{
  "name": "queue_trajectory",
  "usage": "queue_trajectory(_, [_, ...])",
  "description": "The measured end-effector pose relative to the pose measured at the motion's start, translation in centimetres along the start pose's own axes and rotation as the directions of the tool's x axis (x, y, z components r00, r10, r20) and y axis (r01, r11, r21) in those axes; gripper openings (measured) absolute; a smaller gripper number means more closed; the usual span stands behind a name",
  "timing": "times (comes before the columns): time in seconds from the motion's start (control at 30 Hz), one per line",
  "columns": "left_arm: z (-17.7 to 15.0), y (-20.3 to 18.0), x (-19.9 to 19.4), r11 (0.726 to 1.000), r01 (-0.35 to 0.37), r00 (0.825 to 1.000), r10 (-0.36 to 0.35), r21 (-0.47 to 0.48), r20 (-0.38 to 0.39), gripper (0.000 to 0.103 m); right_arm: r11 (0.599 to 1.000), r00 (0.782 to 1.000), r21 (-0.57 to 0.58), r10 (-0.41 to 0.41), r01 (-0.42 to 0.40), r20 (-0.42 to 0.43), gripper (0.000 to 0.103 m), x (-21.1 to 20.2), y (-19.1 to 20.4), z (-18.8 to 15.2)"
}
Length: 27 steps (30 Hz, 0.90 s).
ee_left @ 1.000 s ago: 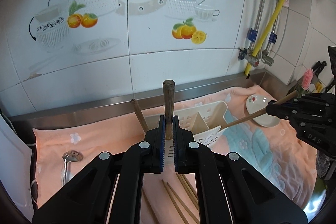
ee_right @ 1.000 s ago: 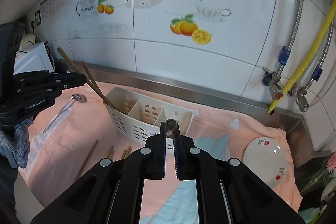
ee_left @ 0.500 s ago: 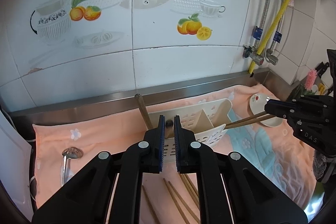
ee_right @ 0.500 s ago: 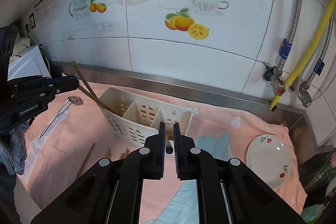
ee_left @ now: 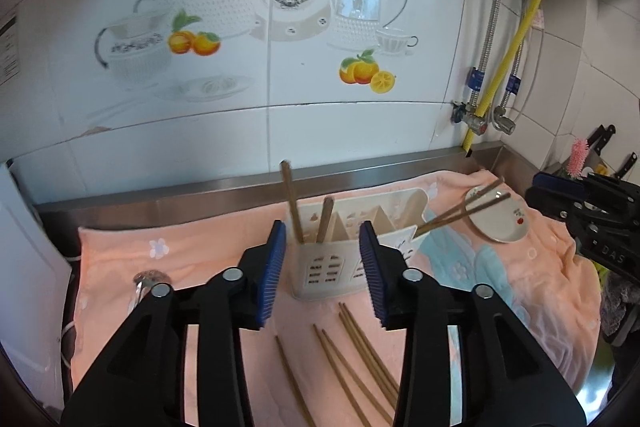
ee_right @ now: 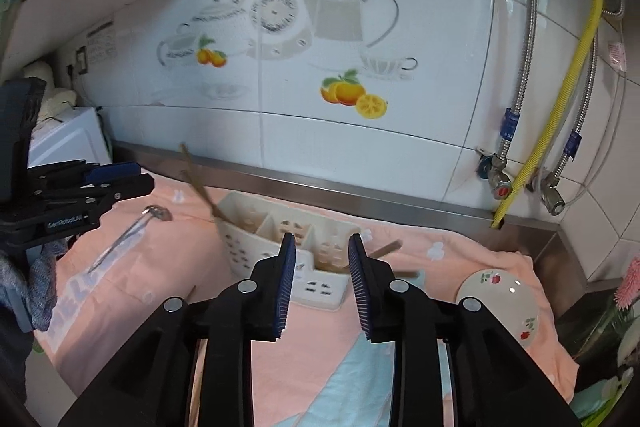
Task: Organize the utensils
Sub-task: 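Drop the chopsticks into the holder, open both tools and withdraw, then lower the right tool onto a chopstick and close it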
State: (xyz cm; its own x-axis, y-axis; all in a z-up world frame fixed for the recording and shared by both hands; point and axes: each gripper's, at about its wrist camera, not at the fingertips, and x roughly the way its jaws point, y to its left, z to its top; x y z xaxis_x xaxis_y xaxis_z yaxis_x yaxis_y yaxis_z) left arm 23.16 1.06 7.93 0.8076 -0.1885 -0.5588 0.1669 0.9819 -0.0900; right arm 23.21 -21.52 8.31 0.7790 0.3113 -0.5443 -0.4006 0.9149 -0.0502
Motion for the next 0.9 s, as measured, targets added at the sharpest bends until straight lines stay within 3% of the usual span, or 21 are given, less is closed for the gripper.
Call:
queue_trajectory(0.33, [-5.4, 1.5, -3.6, 0.999, -0.034, 0.999, 0.034, -0.018, 0.000, 0.050, 0.997, 0.997, -0.008, 0.080, -0.080, -0.016, 0.032, -1.5, 4.2, -6.3])
queue_trajectory(0.9, [-15.8, 4.6, -4.5, 0.987, -0.086, 0.993, 0.073, -0.133, -0.096, 0.052, 0.990, 0.977, 0.072, 0.131, -0.120, -0.166, 0.032, 3.0, 8.4, -18.2])
